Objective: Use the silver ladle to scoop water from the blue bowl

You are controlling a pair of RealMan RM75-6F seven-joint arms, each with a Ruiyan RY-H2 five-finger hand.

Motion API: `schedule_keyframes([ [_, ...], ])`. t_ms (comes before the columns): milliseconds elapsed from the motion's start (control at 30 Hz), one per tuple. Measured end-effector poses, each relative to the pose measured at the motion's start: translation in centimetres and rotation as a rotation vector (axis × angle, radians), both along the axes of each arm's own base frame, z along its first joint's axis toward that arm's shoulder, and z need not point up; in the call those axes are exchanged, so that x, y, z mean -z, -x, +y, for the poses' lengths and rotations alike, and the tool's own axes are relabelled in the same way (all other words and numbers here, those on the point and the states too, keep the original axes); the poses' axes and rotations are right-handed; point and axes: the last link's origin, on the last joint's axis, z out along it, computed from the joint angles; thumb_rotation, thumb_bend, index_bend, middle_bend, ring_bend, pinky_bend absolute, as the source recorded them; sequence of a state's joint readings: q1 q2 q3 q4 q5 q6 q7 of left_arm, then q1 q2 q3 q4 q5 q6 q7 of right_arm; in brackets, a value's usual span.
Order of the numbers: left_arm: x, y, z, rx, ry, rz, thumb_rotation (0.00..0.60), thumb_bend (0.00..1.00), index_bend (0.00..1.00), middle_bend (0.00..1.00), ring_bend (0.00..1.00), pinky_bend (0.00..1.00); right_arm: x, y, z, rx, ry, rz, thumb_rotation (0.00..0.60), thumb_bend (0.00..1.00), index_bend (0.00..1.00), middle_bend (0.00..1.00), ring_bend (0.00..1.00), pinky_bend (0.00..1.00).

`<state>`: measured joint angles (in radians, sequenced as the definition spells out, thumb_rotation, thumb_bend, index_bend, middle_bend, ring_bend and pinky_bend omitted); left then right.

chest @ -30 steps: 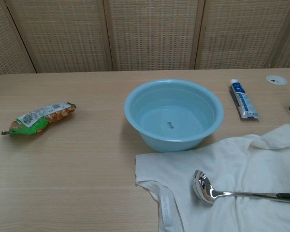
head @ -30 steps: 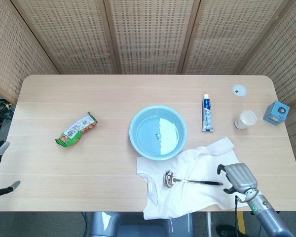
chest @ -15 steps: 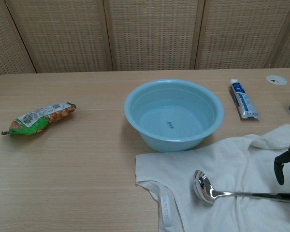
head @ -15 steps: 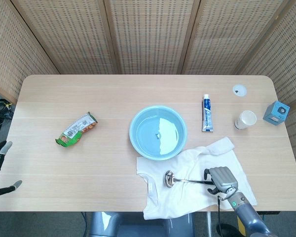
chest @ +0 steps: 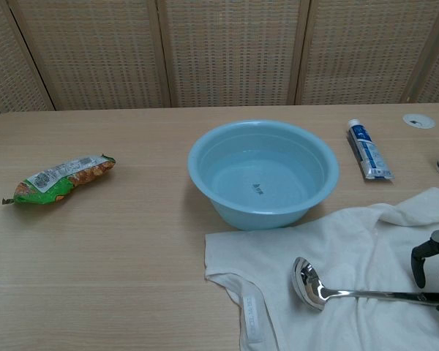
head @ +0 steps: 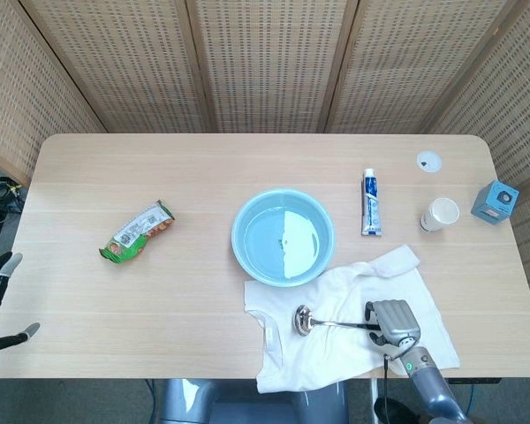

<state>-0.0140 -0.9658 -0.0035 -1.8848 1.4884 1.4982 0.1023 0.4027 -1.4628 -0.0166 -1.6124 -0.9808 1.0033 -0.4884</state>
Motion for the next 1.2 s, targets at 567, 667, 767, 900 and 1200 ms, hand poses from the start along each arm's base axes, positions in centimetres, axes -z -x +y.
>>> schedule_keyframes([
  [567,0.2,0.0,0.0,0.001,0.005,0.003,0.600,0.00,0.00,0.00,0.00,0.00,0.9,0.5,0.2,-0.052,0.032,-0.029,0.600,0.50,0.50,0.98,1.00,1.00],
  [667,0.2,0.0,0.0,0.001,0.005,0.003,0.600,0.00,0.00,0.00,0.00,0.00,1.0,0.6,0.2,-0.061,0.030,-0.024,0.600,0.50,0.51,0.98,1.00,1.00],
  [767,0.2,-0.1,0.0,0.002,0.003,0.002,0.600,0.00,0.00,0.00,0.00,0.00,1.2,0.8,0.2,-0.070,0.031,-0.016,0.600,0.50,0.51,0.98,1.00,1.00],
  [900,0.1,-0.1,0.0,0.002,0.003,0.001,0.600,0.00,0.00,0.00,0.00,0.00,1.5,1.0,0.0,-0.077,0.034,-0.004,0.600,0.50,0.51,0.98,1.00,1.00],
  [1200,0.1,-0.1,0.0,0.002,0.004,0.000,0.600,0.00,0.00,0.00,0.00,0.00,1.6,1.3,0.0,-0.069,0.030,0.004,0.600,0.64,0.58,0.98,1.00,1.00],
])
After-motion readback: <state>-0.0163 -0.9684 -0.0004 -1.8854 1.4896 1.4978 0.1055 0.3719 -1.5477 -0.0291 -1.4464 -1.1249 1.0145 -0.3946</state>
